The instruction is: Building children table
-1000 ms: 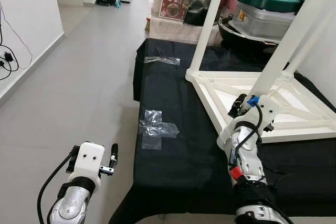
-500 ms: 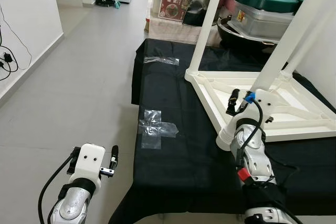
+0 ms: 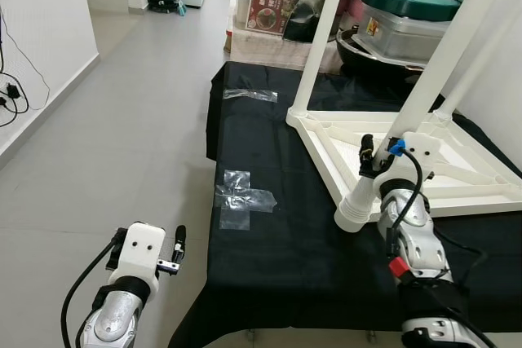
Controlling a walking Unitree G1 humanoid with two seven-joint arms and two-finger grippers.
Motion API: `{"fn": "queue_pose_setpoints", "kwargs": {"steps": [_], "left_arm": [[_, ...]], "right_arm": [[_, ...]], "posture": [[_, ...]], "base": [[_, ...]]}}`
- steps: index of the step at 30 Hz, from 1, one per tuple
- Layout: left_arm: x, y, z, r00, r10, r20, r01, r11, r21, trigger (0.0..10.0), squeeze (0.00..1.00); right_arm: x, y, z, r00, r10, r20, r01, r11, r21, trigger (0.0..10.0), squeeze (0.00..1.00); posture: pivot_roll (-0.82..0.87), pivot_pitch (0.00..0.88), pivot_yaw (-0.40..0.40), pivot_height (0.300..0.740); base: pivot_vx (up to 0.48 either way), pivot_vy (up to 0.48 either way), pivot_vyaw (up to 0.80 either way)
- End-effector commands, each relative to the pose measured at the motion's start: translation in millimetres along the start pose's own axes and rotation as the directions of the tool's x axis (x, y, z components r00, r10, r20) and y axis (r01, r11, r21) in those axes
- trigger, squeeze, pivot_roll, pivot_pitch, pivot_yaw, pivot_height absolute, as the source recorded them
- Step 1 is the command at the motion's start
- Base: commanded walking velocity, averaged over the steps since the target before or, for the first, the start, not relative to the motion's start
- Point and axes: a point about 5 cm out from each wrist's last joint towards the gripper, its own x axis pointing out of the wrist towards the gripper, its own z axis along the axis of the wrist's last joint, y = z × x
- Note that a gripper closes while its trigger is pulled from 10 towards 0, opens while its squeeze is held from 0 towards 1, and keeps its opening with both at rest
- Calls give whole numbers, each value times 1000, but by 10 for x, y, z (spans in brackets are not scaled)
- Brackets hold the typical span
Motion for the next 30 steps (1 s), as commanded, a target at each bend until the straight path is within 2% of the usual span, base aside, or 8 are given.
{"fn": "queue_pose_setpoints", "kwargs": {"steps": [1, 7, 14, 16, 23, 30], "left_arm": [[-2, -27, -40, 1000, -17, -15, 17, 1000, 0, 10000, 0], [2, -26, -41, 1000, -22, -14, 22, 1000, 3, 10000, 0], [7, -31, -40, 1000, -26, -14, 26, 1000, 3, 10000, 0], [10, -34, -40, 999, -29, -14, 29, 1000, 3, 10000, 0], [12, -39, -38, 999, -30, -13, 30, 1000, 2, 10000, 0], [9, -34, -40, 999, -30, -15, 30, 1000, 2, 10000, 0]], "right_arm": [[33, -56, 51, 1000, 3, 0, -3, 1000, 11, 10000, 0], [72, -42, 104, 992, 122, -3, -122, 991, 56, 10000, 0], [95, -41, 144, 982, 191, 2, -190, 979, 69, 10000, 0], [143, -90, 183, 973, 232, 2, -231, 970, 72, 10000, 0], [241, -223, 244, 966, 258, 0, -258, 965, 52, 10000, 0], [246, -217, 275, 922, 386, -8, -385, 921, 51, 10000, 0]], "posture": [[125, 0, -142, 740], [118, 0, -136, 740], [117, 0, -134, 740], [117, 0, -133, 740], [116, 0, -134, 740], [116, 0, -134, 740]], "base": [[0, 0, 0], [0, 0, 0], [0, 0, 0], [0, 0, 0], [0, 0, 0], [0, 0, 0]]}}
